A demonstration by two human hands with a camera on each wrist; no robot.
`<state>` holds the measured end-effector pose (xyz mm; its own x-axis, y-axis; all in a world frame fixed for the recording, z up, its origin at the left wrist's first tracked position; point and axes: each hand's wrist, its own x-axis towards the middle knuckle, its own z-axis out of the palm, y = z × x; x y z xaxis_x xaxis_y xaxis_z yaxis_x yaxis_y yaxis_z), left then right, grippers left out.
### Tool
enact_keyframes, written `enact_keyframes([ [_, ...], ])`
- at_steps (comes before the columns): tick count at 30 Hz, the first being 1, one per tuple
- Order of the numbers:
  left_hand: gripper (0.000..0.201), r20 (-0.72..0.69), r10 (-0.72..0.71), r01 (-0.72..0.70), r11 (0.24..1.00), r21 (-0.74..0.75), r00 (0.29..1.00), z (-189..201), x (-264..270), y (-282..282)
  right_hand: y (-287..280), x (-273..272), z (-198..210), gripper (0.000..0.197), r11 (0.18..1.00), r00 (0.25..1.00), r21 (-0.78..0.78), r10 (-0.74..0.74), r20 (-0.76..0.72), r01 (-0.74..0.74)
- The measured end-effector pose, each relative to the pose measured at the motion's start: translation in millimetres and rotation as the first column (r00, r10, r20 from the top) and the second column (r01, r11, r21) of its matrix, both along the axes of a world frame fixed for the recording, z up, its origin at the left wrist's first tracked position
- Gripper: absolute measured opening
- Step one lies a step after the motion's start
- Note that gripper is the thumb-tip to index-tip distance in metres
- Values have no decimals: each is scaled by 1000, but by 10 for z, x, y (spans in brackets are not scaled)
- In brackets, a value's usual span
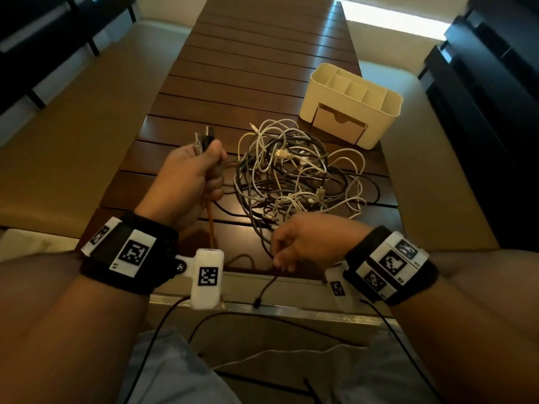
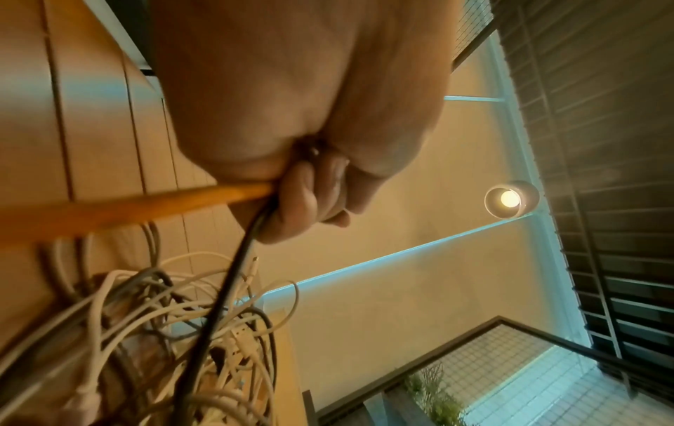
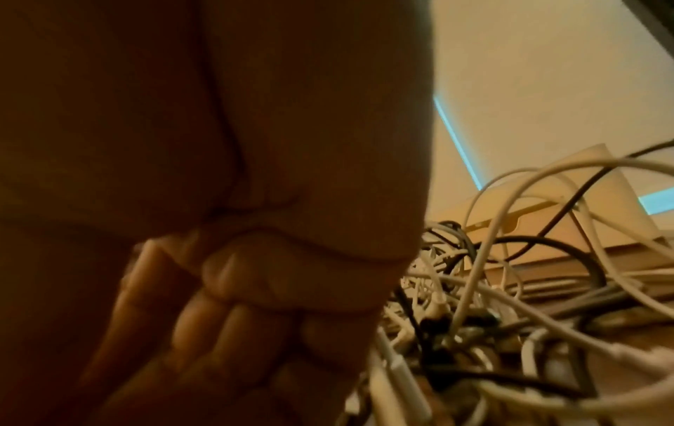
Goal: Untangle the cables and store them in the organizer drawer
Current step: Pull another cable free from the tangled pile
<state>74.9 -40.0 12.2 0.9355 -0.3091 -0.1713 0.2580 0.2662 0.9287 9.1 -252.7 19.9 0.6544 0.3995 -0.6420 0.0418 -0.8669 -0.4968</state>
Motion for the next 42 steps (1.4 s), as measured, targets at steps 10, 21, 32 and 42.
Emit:
enact_keyframes([
  [10, 47, -153, -193, 171, 974, -145, 969, -84, -159, -173, -171, 162, 225, 12, 930, 853, 201, -363, 374, 307],
  [21, 29, -169, -221, 222, 975, -9, 961, -188, -251, -293, -180, 237, 16, 12, 958, 891, 154, -282, 356, 241],
  [32, 26, -114, -199, 216, 963, 163, 973, -356, -273, -384, -361, 283, -193, 45, 995, 882, -100, 51, 469, -5],
  [42, 33, -135, -149, 155, 987, 34, 980, -344, -224, -330, -469, 373, -291, 18, 999, 805, 30, -38, 593, 25],
])
